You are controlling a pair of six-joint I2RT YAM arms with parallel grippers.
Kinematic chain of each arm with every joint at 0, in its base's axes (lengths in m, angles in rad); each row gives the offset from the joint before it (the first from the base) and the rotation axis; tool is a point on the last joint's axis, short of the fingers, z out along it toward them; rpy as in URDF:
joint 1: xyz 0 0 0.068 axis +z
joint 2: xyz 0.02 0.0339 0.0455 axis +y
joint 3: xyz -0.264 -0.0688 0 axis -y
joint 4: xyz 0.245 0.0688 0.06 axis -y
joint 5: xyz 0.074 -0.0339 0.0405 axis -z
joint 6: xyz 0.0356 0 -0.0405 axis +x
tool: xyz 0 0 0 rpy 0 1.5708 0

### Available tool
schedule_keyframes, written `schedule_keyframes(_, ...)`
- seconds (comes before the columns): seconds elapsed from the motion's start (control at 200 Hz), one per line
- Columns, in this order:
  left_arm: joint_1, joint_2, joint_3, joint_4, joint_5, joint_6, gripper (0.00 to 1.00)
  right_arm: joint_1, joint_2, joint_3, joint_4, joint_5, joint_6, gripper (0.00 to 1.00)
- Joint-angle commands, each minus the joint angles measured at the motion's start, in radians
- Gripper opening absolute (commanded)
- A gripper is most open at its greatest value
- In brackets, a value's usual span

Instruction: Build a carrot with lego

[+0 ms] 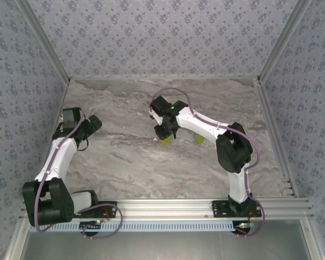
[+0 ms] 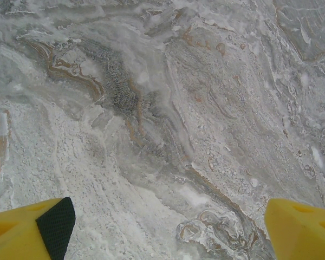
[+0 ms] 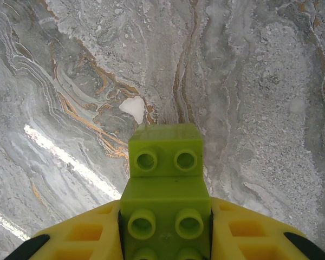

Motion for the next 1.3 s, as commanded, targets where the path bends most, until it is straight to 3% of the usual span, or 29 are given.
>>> schedule_keyframes(0.0,0.002,0.001,0.01,0.005,0.004,-0.005,0.92,-0.001,0.018,0.015,-0.018,-0.004,-0.009,0.37)
schedule_keyframes(0.64,0.001,-0.006,0.008,0.0,0.004,-0.004,0.92,0.002,0.015,0.018,-0.025,0.002,-0.007,0.52)
schedule_keyframes(0.919,0.001,-0.004,0.014,0.0,0.005,-0.005,0.92,-0.005,-0.039,0.038,-0.03,0.042,-0.009,0.72)
schedule_keyframes(1.109,0.001,-0.006,0.017,-0.002,0.007,-0.004,0.92,-0.064,-0.157,0.016,-0.041,0.046,-0.015,0.74)
schedule_keyframes(1.294,0.001,-0.003,0.016,0.002,0.01,-0.007,0.92,-0.202,-0.291,-0.073,-0.047,0.045,-0.024,0.77)
